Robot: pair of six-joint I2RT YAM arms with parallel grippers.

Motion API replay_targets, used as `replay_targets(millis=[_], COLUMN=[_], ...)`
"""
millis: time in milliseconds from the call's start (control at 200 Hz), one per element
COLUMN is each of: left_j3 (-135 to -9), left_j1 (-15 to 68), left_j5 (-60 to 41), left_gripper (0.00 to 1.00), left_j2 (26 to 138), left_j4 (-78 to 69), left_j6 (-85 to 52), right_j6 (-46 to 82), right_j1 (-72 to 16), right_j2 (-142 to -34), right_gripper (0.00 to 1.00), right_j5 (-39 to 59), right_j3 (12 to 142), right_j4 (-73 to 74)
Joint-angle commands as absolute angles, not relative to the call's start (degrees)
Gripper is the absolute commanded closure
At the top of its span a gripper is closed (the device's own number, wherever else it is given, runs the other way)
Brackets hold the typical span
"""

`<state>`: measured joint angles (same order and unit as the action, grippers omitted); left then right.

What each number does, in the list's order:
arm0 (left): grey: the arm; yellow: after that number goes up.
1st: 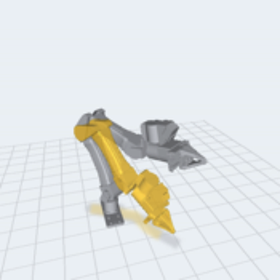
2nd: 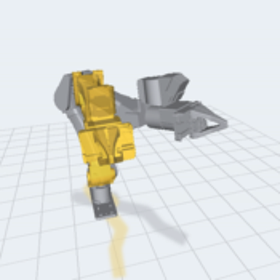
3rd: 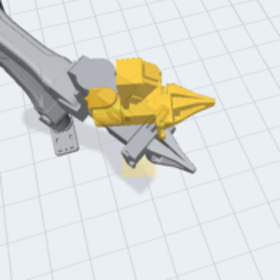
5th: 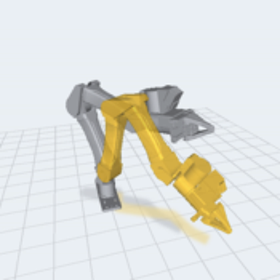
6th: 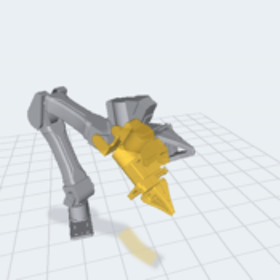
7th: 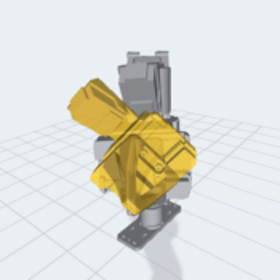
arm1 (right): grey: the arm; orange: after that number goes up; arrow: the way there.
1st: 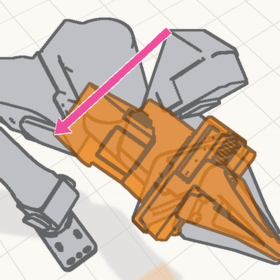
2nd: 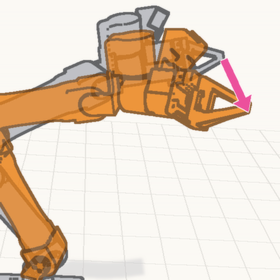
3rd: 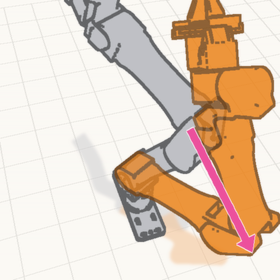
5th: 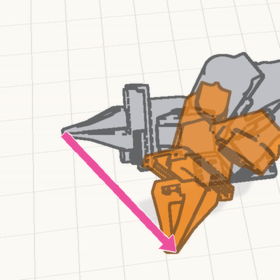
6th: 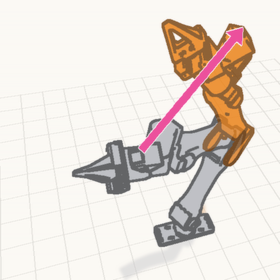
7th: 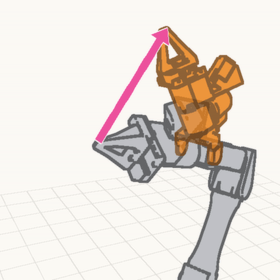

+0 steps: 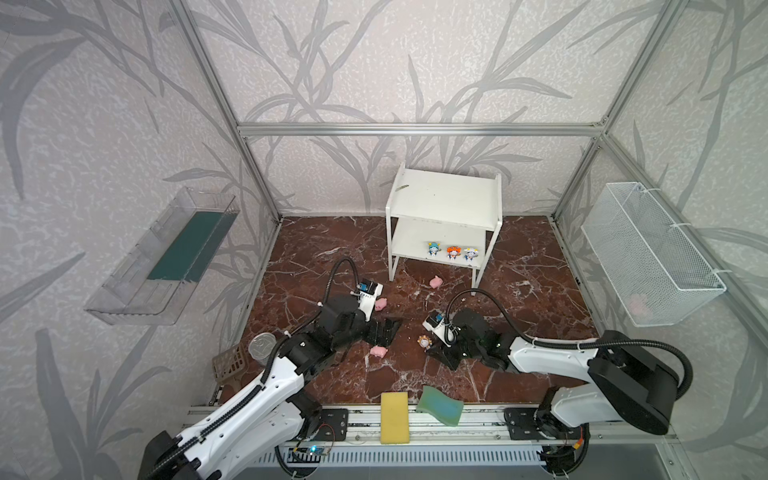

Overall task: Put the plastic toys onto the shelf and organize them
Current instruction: 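Carry the lion-hooded figurine toward the left gripper while the left gripper approaches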

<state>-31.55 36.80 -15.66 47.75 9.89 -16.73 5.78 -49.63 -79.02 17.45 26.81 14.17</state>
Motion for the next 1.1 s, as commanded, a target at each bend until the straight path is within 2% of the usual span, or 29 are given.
replay_targets(millis=[0,205,470,925,1095], left_j3=[-31.07,-33.37,-35.73,-38.71,-39.35], left_j1=[38.59,41.78,43.00,43.90,44.01], left_j5=[-23.66,-24.35,-29.24,-32.67,-33.90], left_gripper=[0.01,0.03,0.17,0.44,0.47], left_j2=[49.04,53.05,57.29,61.41,62.57], left_j4=[2.56,2.48,-0.66,-2.27,-2.72], left_j6=[-17.86,-16.08,-16.44,-16.90,-16.96], right_j6=[6.80,7.75,7.30,6.19,6.00], right_j1=[-49.83,-49.81,-49.82,-50.27,-50.71], right_j2=[-75.16,-66.88,-58.50,-54.18,-53.96], right_gripper=[0.84,0.84,0.84,0.84,0.84], right_j5=[19.03,20.24,20.83,19.10,18.82], right_j3=[25.52,22.21,20.35,19.70,19.60], right_j4=[19.62,25.03,26.33,26.54,27.05])
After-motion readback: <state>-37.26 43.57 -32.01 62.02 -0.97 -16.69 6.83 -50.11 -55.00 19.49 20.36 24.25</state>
